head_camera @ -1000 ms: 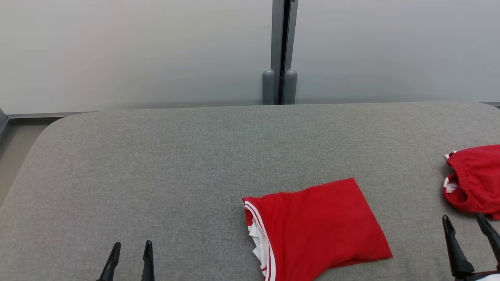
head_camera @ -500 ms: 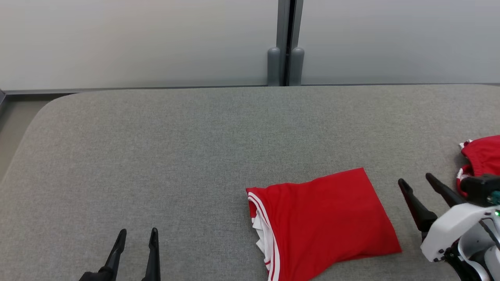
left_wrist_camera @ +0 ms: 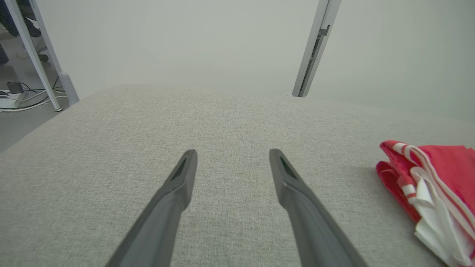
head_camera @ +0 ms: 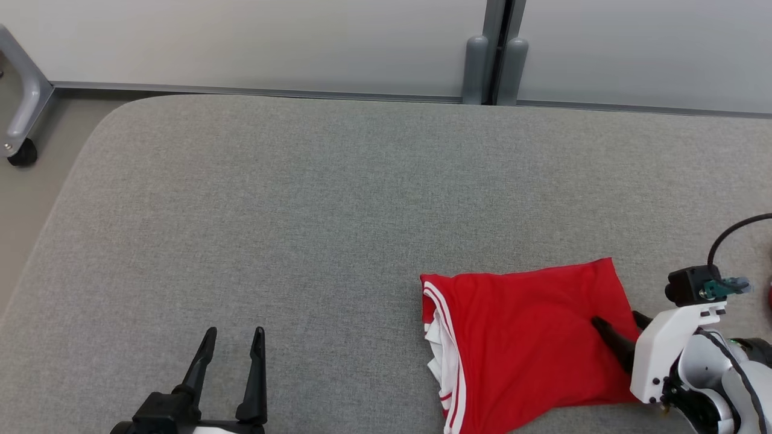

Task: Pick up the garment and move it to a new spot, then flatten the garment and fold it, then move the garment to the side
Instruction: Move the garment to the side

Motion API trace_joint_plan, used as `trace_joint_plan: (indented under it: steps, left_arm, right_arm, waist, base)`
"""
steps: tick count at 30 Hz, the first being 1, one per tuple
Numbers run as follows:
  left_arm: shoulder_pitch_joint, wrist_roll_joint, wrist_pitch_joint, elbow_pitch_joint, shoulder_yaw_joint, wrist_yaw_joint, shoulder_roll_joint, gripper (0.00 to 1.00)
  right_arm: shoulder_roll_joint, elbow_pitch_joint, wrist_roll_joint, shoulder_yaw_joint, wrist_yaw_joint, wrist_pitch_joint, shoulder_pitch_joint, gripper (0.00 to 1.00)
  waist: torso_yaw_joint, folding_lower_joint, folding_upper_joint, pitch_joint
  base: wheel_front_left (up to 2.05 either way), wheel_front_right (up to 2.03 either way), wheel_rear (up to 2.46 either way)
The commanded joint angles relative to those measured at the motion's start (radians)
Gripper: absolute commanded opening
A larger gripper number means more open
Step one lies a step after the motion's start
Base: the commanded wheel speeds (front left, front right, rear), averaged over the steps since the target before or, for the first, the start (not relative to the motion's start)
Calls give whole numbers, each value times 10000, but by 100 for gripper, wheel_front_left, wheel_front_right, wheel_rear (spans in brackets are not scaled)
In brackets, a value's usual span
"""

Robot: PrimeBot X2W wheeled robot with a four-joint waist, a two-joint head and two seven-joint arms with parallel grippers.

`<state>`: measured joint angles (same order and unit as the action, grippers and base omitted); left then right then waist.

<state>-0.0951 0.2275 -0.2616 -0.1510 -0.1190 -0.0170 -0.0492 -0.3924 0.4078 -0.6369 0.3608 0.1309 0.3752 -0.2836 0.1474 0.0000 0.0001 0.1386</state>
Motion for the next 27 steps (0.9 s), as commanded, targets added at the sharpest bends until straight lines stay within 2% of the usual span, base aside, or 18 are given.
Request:
trace_joint_plan:
  steps: [1, 2, 3, 4, 5, 11, 20, 24, 27]
  left_arm:
    - [161, 35, -41, 37, -14, 64, -37, 100]
    - [173, 49, -41, 60, -10, 92, -37, 100]
    - [175, 61, -41, 86, 6, 121, -34, 100]
    - [182, 75, -41, 108, 17, 143, -35, 100]
    - [209, 87, -41, 118, 19, 165, -35, 100]
    - [349, 153, -41, 308, 163, 176, -34, 100]
    - [1061, -101, -40, 612, 208, -28, -38, 100]
    - [1360, -339, -41, 552, 196, -169, -38, 100]
    - [1551, -466, -41, 471, 282, -270, -40, 100]
  right_arm:
    - [25, 90, -177, 58, -3, 74, -120, 100]
    - [29, 124, -267, 143, -3, 115, -174, 100]
    - [30, 154, -347, 184, -3, 106, -227, 38]
    - [14, 179, -450, 206, -3, 83, -301, 9]
    - [-18, 180, -577, 238, -3, 61, -406, 0]
    - [-763, -56, -908, 43, -5, -43, -1421, 0]
    - [-2629, -1059, -969, -1051, -3, 731, -2892, 0]
    - [-3063, -1194, -840, -1699, -3, 1072, -3382, 0]
    - [-3145, -1120, -751, -2015, -3, 1322, -3707, 0]
  waist:
    - [13, 0, -1, 53]
    - [-2, 0, -1, 85]
    - [-42, 0, -1, 117]
    - [-98, 0, -1, 159]
    - [-166, 0, -1, 196]
    - [-1030, 0, -1, 507]
    - [-2542, 0, -1, 1505]
    - [-2864, 0, -1, 1876]
    - [-2968, 0, -1, 2070]
  base:
    - [0, 0, 0]
    - [0, 0, 0]
    - [0, 0, 0]
    - [0, 0, 0]
    - [0, 0, 0]
    - [0, 0, 0]
    - [0, 0, 0]
    - [0, 0, 0]
    - [0, 0, 0]
